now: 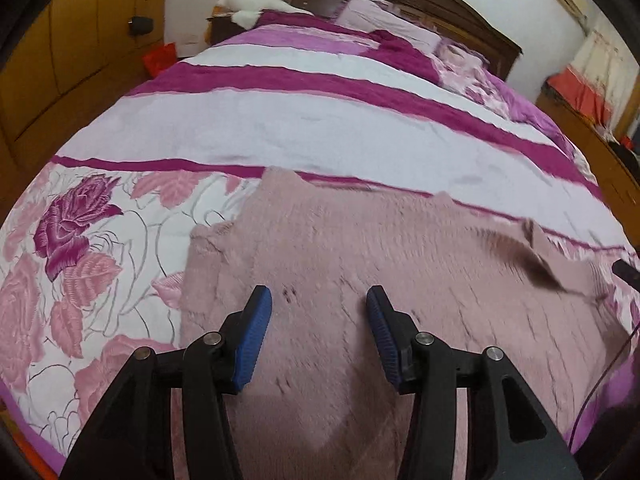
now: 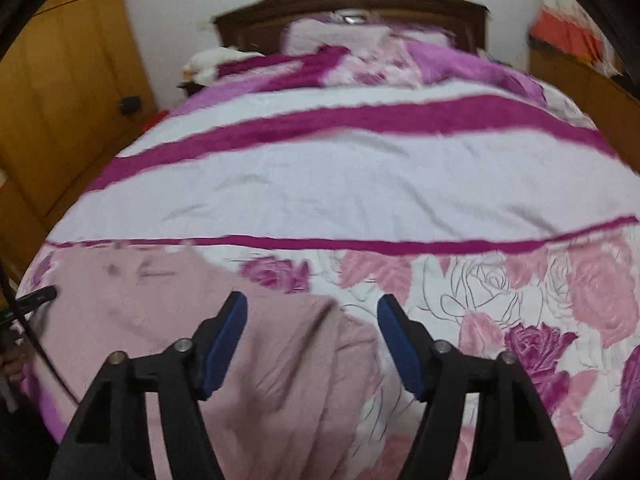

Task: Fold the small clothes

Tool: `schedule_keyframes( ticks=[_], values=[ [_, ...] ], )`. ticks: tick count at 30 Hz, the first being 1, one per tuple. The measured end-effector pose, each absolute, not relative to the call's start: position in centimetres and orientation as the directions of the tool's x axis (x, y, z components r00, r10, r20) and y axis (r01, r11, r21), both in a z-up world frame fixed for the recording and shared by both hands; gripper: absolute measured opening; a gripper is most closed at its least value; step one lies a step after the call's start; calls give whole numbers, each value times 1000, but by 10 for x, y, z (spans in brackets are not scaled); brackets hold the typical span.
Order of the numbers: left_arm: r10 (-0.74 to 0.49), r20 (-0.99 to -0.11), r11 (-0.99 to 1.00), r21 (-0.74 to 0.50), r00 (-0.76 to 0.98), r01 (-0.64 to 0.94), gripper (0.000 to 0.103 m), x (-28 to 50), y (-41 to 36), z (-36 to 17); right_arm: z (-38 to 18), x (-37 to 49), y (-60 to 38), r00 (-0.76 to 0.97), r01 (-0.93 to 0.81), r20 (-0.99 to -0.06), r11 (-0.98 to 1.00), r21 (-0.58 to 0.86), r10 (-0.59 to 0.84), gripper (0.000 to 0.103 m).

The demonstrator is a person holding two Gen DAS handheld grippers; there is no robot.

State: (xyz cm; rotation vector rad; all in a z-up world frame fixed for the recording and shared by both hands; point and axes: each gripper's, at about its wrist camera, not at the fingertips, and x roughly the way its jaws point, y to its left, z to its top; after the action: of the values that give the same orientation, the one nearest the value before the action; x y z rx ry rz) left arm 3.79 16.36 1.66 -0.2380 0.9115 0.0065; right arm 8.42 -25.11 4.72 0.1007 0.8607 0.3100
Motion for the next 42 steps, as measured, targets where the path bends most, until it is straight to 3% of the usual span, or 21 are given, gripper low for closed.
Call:
schedule_keyframes(
  ticks=[5, 8, 10, 12, 16, 19, 23, 26, 30, 33, 34, 35, 36, 37, 42],
  values=[
    [-83, -827, 971, -193, 556, -142, 26, 23, 159, 9, 37, 71, -232, 431, -330, -735, 849, 412, 524, 71],
    [-52, -837, 974, -163, 545, -157, 26, 5, 154, 11, 3, 97, -214, 321, -273, -838, 890, 364, 441, 70],
    [-5, -833, 986, -97, 554, -138, 27, -2, 147, 11, -7, 116, -216, 308, -230, -844, 895, 382, 439, 64],
    [18, -830, 991, -58, 558, -119, 27, -2, 142, 9, 3, 134, -230, 400, -194, -797, 892, 409, 452, 63],
    [24, -823, 993, -44, 568, -106, 28, -4, 142, 9, 32, 139, -278, 660, 16, -695, 920, 391, 284, 71],
    [5, -826, 989, -78, 563, -123, 28, -5, 147, 11, 35, 126, -300, 672, 60, -682, 897, 438, 288, 72],
    [-15, -825, 984, -112, 565, -137, 28, -14, 158, 20, 31, 98, -289, 589, 38, -769, 942, 333, 248, 73],
    [-110, -801, 962, -235, 588, -140, 28, -36, 177, 28, 27, 57, -284, 523, 71, -818, 944, 322, 239, 73],
    [-193, -747, 902, -390, 636, -184, 29, -58, 203, 24, 22, 14, -269, 548, 26, -794, 944, 330, 262, 72],
    [-225, -740, 873, -442, 634, -207, 32, -57, 209, 1, -1, 18, -261, 543, 50, -825, 975, 218, 157, 72],
    [-237, -755, 857, -459, 611, -234, 30, -55, 210, -13, -11, 19, -267, 530, 85, -834, 969, 231, 153, 60],
    [-243, -744, 836, -487, 622, -255, 24, -56, 213, -20, -15, 18, -271, 530, 96, -825, 953, 287, 194, 30],
    [-237, -728, 821, -504, 643, -268, 18, -60, 215, -19, -17, 12, -279, 545, 108, -792, 913, 393, 276, 20],
    [-242, -710, 804, -528, 661, -274, 2, -62, 218, -15, -16, 3, -286, 566, 112, -762, 887, 448, 314, 15],
    [-254, -632, 761, -598, 732, -252, 0, -83, 224, -2, -9, -28, -301, 599, 115, -721, 854, 507, 348, 12]
  ],
)
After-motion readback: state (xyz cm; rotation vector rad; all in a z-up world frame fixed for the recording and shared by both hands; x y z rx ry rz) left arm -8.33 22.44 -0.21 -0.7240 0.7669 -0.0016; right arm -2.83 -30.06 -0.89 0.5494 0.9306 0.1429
